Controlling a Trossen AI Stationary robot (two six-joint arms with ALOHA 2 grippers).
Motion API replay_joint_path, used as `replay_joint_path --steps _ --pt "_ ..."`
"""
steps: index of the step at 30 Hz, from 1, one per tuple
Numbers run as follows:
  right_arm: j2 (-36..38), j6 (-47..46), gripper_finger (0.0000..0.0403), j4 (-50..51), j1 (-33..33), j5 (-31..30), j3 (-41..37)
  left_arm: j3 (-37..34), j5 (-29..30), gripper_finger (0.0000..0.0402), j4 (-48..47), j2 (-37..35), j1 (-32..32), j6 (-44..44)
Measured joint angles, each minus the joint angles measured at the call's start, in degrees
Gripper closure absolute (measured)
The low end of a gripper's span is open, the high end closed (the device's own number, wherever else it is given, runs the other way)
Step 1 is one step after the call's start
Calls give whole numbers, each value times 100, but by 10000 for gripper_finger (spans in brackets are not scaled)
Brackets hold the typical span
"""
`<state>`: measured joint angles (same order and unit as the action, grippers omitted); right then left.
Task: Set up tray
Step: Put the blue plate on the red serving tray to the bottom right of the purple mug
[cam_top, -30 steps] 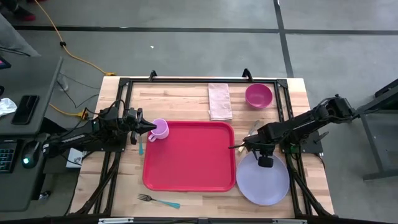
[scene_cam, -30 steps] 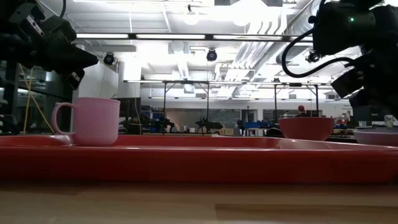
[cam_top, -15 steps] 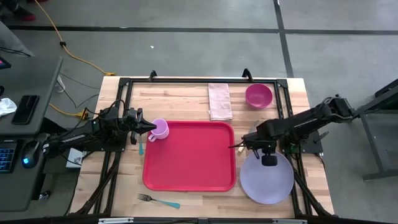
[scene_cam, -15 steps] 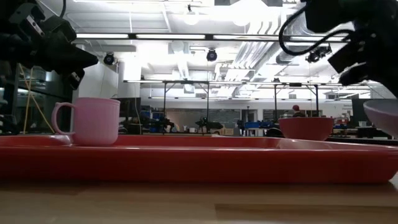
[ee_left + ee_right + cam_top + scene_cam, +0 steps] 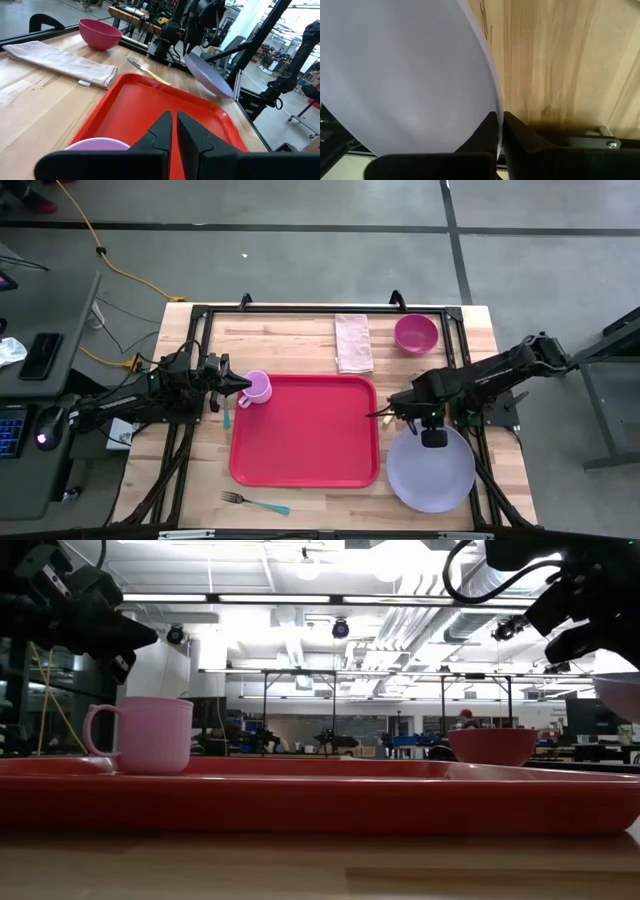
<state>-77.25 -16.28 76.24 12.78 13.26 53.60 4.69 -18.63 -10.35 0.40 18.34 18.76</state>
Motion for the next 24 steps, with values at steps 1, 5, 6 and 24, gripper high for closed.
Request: replay_joint_path --steps 1,5,6,24 --pt "4 -4 403 -1 0 6 0 0 0 344 0 -1 0 0" --pt "87 -33 403 -8 -2 74 -2 0 -1 344 3 0 -1 2" --pt "121 -68 403 -10 -2 93 -2 0 -2 345 8 -2 1 2" --pt "710 -1929 403 -1175 -855 1075 -10 -4 -3 344 37 -1 1 105"
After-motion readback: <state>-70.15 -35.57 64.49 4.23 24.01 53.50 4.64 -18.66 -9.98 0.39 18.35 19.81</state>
